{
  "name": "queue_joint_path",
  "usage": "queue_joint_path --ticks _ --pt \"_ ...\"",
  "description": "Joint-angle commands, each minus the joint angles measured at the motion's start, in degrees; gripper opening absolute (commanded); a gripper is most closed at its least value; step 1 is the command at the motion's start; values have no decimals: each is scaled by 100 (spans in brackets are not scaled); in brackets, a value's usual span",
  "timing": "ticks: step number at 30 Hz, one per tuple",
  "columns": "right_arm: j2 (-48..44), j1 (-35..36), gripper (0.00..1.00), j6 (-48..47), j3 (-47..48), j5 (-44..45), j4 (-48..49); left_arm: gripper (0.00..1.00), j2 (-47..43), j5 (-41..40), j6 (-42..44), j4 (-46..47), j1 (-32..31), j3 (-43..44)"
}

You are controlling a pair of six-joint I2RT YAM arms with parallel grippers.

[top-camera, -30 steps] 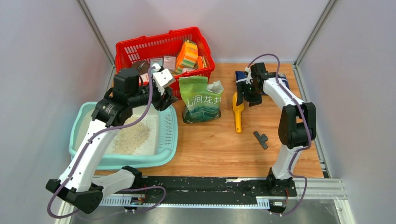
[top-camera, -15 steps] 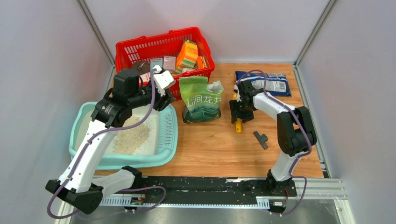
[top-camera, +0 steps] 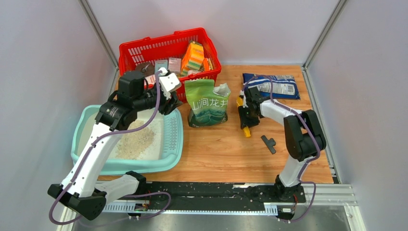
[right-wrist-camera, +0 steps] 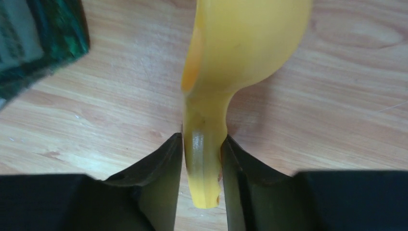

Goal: Fill the litter box with clean litter

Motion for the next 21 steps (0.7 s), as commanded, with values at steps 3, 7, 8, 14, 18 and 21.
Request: queue_joint_path --ticks 3,7,8,14,18,21 --pt "-430 -24 41 -329 -507 -153 457 57 41 358 -224 263 -16 -30" --pt "-745 -94 15 -679 -491 -224 397 57 93 464 -277 263 -16 41" --pt "-843 -155 12 -689 -455 -250 370 57 102 473 -268 254 -25 32" --pt "-2186 -744 1 -1723 -297 -565 176 57 120 534 -251 201 -95 -65" --pt "-3197 -736 0 -3244 -200 -1461 -17 58 199 499 47 35 -252 32" --pt "-3691 -727 0 -4148 141 -2251 -315 60 225 289 546 -1 -515 155"
